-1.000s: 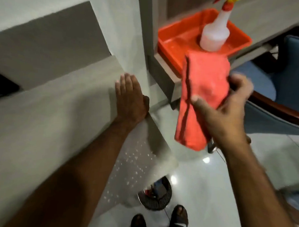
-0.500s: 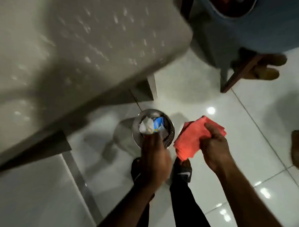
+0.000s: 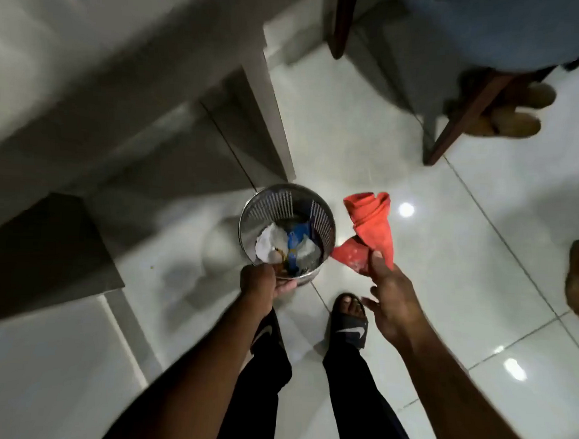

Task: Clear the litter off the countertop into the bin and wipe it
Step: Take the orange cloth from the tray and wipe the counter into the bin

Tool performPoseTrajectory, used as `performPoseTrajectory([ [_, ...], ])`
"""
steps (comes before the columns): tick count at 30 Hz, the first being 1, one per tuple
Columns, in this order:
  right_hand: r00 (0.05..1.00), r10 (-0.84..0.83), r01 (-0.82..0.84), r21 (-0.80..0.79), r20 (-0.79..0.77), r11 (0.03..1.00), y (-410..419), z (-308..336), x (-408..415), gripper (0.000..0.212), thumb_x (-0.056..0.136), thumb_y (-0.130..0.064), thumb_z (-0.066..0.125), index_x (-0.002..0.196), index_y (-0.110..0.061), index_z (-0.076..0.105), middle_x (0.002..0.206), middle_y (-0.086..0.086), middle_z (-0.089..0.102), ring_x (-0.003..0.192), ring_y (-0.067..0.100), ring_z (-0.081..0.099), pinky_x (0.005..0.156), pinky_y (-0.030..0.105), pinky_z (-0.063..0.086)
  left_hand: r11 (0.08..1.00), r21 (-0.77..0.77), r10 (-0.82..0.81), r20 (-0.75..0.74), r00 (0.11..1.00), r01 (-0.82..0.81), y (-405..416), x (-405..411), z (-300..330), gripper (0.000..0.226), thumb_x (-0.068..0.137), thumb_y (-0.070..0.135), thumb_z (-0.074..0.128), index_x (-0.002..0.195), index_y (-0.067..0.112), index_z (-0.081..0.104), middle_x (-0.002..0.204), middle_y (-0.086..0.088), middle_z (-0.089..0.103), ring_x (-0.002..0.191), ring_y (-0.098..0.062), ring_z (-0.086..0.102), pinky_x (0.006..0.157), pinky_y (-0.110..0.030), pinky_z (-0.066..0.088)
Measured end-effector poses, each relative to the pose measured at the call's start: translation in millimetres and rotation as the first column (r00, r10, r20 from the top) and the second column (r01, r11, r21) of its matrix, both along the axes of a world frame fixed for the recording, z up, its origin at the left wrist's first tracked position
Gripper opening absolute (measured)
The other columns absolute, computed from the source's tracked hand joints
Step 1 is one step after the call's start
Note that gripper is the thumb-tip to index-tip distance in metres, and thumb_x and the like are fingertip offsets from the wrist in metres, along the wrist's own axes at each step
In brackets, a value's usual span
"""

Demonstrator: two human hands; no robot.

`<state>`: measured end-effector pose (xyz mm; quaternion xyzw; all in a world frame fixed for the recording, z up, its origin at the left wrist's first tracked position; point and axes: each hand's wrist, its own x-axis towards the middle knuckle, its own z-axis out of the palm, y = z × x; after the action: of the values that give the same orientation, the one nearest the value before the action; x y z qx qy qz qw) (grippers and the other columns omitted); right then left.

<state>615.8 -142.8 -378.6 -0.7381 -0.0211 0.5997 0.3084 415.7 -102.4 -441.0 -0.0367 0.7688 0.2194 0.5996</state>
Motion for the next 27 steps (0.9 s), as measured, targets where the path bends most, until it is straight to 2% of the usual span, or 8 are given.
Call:
performPoseTrajectory([
  [4, 0.964, 0.17, -0.186, 0.064, 0.204, 0.98, -6, 98, 4, 0.055, 0.089, -0.06, 0.055, 0.087, -0.008, 0.073, 0.085, 0.014, 0.076, 0.075, 0.02, 0.07, 0.067, 0.043, 0.057, 0.999, -0.005, -0.032, -0.008, 0.999, 0.031, -20, -3, 118, 0.022, 0.09, 0.002, 0.052, 0.106, -0.009, 0.061, 0.096, -0.031, 0.07, 0.069, -0.039, 0.071, 0.059, -0.048, 0.063],
  [6, 0.957, 0.186, -0.216, 0.118, 0.223, 0.969, -8, 152, 4, 0.045, 0.09, -0.049, 0.061, 0.081, -0.007, 0.075, 0.079, 0.011, 0.077, 0.077, 0.023, 0.074, 0.072, 0.043, 0.058, 1.0, 0.017, -0.022, -0.015, 1.0, 0.022, -36, -7, 174, 0.024, 0.092, 0.008, 0.056, 0.109, -0.008, 0.062, 0.093, -0.027, 0.071, 0.073, -0.038, 0.07, 0.065, -0.047, 0.061],
  [9, 0.952, 0.175, -0.225, 0.187, 0.253, 0.956, -3, 235, 5, 0.031, 0.085, -0.033, 0.073, 0.073, -0.004, 0.074, 0.07, 0.014, 0.075, 0.067, 0.026, 0.073, 0.063, 0.037, 0.057, 0.999, 0.045, 0.018, 0.006, 1.0, -0.018, -49, -13, 260, 0.019, 0.094, 0.007, 0.054, 0.105, -0.006, 0.062, 0.086, -0.024, 0.068, 0.071, -0.035, 0.067, 0.048, -0.039, 0.061],
  [14, 0.993, 0.08, -0.099, 0.258, 0.083, 0.961, 24, 327, 3, 0.028, 0.081, -0.005, 0.076, 0.103, -0.004, 0.059, 0.087, 0.025, 0.073, 0.071, 0.032, 0.069, 0.072, 0.048, 0.057, 0.995, 0.068, 0.066, 0.076, 0.995, -0.072, -58, -30, 354, 0.025, 0.094, 0.005, 0.054, 0.111, -0.011, 0.061, 0.091, -0.025, 0.067, 0.068, -0.034, 0.064, 0.037, -0.031, 0.054],
  [17, 0.997, 0.074, -0.081, 0.243, 0.038, 0.967, 54, 352, 5, 0.034, 0.081, -0.009, 0.068, 0.111, 0.002, 0.057, 0.095, 0.03, 0.071, 0.077, 0.037, 0.07, 0.073, 0.05, 0.059, 0.988, 0.085, 0.118, 0.095, 0.988, -0.126, -54, -39, 384, 0.028, 0.092, -0.003, 0.041, 0.113, -0.01, 0.059, 0.103, -0.032, 0.067, 0.068, -0.036, 0.065, 0.035, -0.033, 0.054],
  [20, 0.982, 0.126, -0.158, 0.241, 0.142, 0.957, 89, 366, -1, 0.027, 0.085, -0.01, 0.054, 0.107, 0.003, 0.062, 0.09, 0.025, 0.072, 0.08, 0.039, 0.07, 0.076, 0.051, 0.059, 0.984, 0.107, 0.126, 0.119, 0.985, -0.139, -49, -47, 399, 0.029, 0.091, -0.006, 0.035, 0.108, -0.009, 0.058, 0.088, -0.029, 0.066, 0.068, -0.037, 0.065, 0.034, -0.034, 0.054],
  [23, 0.847, 0.19, -0.372, 0.299, 0.497, 0.879, 126, 389, -20, 0.031, 0.083, -0.02, 0.052, 0.105, -0.003, 0.065, 0.087, 0.014, 0.068, 0.076, 0.03, 0.062, 0.076, 0.044, 0.053, 0.986, 0.114, 0.104, 0.129, 0.986, -0.119, -44, -54, 403, 0.032, 0.092, -0.006, 0.033, 0.114, -0.005, 0.057, 0.101, -0.03, 0.067, 0.068, -0.037, 0.067, 0.035, -0.033, 0.054],
  [27, 0.5, 0.245, -0.726, 0.247, 0.831, 0.642, 173, 415, -60, 0.027, 0.092, -0.02, 0.049, 0.117, -0.012, 0.055, 0.106, 0.022, 0.068, 0.097, 0.042, 0.063, 0.084, 0.046, 0.05, 0.985, 0.115, 0.113, 0.117, 0.987, -0.127, -41, -54, 409, 0.028, 0.092, -0.005, 0.033, 0.104, 0.0, 0.058, 0.109, -0.029, 0.067, 0.076, -0.039, 0.068, 0.041, -0.036, 0.057],
])
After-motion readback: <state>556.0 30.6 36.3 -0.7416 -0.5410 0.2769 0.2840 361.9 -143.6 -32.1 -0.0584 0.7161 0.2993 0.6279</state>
